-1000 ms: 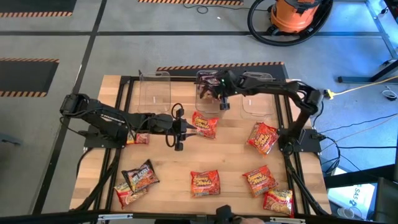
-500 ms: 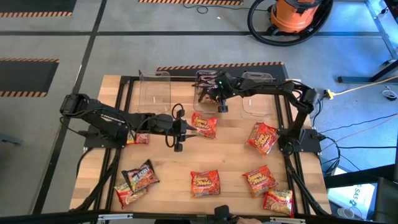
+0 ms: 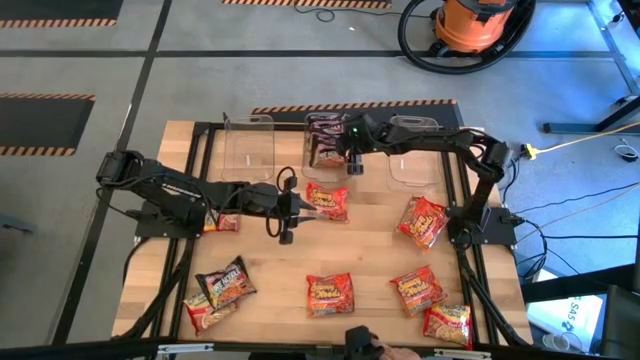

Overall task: Sort Maruchan noodles
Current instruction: Put the black noodle pack into the middle transparent bin

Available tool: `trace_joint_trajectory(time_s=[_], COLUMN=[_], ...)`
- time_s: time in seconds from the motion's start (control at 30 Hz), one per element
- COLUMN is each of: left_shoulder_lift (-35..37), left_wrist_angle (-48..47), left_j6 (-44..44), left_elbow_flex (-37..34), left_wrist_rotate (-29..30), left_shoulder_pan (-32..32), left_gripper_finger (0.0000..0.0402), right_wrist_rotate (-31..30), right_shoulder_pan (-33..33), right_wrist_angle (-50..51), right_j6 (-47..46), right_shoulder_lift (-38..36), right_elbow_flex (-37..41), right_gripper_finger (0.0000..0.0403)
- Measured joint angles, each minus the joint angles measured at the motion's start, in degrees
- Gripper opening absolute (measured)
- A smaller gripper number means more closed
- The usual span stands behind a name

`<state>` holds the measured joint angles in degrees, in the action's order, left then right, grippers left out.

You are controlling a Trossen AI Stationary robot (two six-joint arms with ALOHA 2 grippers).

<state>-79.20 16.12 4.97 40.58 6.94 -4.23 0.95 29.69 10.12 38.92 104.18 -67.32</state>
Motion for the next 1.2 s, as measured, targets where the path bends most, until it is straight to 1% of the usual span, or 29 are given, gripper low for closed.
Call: trace_joint_trajectory(time_s=[0.13,0.27,0.4,0.53,0.6,0.73,0.77,0.83,1.0,1.1,1.2], left_shoulder_lift=[0.0,0.0,0.0,0.0,0.0,0.0,0.0,0.0,0.1,0.1,0.1], left_wrist_angle=[0.0,0.0,0.5,1.4,1.4,0.2,-1.1,-4.7,-19.0,-30.0,-40.4], left_j6=[0.0,0.0,-0.3,-0.4,-1.0,-2.6,-3.0,-3.4,-7.4,-12.7,-21.1], left_elbow_flex=[0.0,0.0,0.0,0.0,0.0,0.4,0.9,2.7,8.8,12.5,15.7], left_wrist_rotate=[-0.8,-0.5,-0.5,0.9,1.0,1.1,1.5,2.5,6.6,6.6,5.8], left_shoulder_pan=[0.0,0.0,-0.1,-0.1,-0.1,-0.4,-0.7,-1.6,-6.0,-8.5,-11.0], left_gripper_finger=[0.011,0.011,0.011,0.011,0.011,0.011,0.011,0.011,0.011,0.011,0.011], right_wrist_rotate=[-0.9,-0.7,1.3,3.5,5.6,14.6,16.0,17.1,15.1,14.3,15.5], right_shoulder_pan=[-0.1,-0.1,-0.1,-1.2,-2.7,-7.8,-9.5,-13.3,-23.3,-28.2,-32.0], right_wrist_angle=[2.4,7.7,14.6,19.9,23.9,28.9,29.6,30.1,29.0,23.6,17.1], right_j6=[-0.9,-2.8,-6.7,-12.0,-13.7,-17.7,-18.7,-20.5,-23.6,-25.3,-26.9], right_shoulder_lift=[-0.2,-2.1,-6.1,-11.8,-14.4,-18.3,-18.9,-19.5,-19.7,-19.8,-20.7], right_elbow_flex=[-1.4,-3.9,-6.2,-6.2,-6.2,-6.2,-6.2,-6.2,-6.1,-3.4,1.1], right_gripper_finger=[0.0193,0.0193,0.0193,0.0193,0.0193,0.0193,0.0193,0.0193,0.0193,0.0193,0.0193])
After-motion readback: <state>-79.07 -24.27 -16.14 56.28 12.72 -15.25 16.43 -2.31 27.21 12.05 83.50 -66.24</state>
